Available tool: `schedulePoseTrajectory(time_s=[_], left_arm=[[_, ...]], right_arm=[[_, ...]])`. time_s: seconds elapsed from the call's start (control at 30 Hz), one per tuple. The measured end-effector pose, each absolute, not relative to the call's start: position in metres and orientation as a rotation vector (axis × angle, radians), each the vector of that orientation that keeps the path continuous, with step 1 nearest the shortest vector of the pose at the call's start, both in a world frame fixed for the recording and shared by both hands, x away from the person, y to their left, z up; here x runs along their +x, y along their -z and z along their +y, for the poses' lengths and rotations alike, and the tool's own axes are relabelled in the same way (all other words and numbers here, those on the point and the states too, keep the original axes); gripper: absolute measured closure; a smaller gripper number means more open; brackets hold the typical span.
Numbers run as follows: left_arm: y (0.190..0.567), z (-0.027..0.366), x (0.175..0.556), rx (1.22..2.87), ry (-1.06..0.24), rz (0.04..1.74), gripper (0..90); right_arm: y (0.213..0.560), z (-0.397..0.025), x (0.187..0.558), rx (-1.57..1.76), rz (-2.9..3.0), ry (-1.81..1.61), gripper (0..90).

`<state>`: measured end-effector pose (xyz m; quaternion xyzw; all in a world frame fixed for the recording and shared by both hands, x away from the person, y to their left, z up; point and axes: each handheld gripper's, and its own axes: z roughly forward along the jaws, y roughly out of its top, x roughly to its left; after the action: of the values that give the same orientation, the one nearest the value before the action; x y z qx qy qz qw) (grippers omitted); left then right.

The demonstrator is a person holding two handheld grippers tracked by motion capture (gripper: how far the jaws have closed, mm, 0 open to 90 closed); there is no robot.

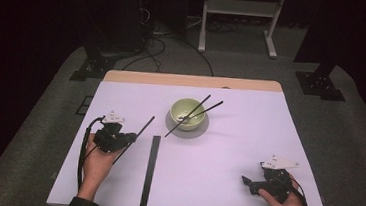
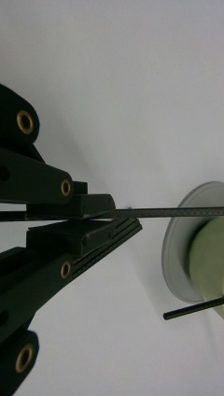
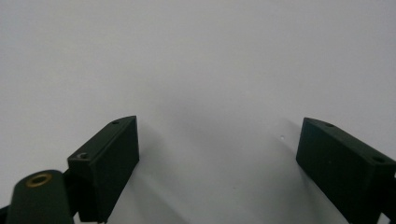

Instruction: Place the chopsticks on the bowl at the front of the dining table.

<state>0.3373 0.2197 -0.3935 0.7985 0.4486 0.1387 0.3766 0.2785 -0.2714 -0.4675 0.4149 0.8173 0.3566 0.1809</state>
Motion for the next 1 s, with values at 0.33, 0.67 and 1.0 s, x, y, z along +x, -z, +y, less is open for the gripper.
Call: schedulePoseTrajectory(time_s=[0.33,0.67,1.0], left_arm=[[0.386,0.210,0.346,2.043,-0.349,1.127,86.0],[0.380,0.200,0.357,2.037,-0.342,1.119,86.0],[0.374,0.190,0.368,2.035,-0.345,1.114,85.9]], right_arm=[[0.467,-0.271,0.278,1.172,2.308,-1.007,11.5],[0.467,-0.271,0.279,1.171,2.309,-1.007,11.5],[0.467,-0.271,0.278,1.172,2.308,-1.007,11.5]])
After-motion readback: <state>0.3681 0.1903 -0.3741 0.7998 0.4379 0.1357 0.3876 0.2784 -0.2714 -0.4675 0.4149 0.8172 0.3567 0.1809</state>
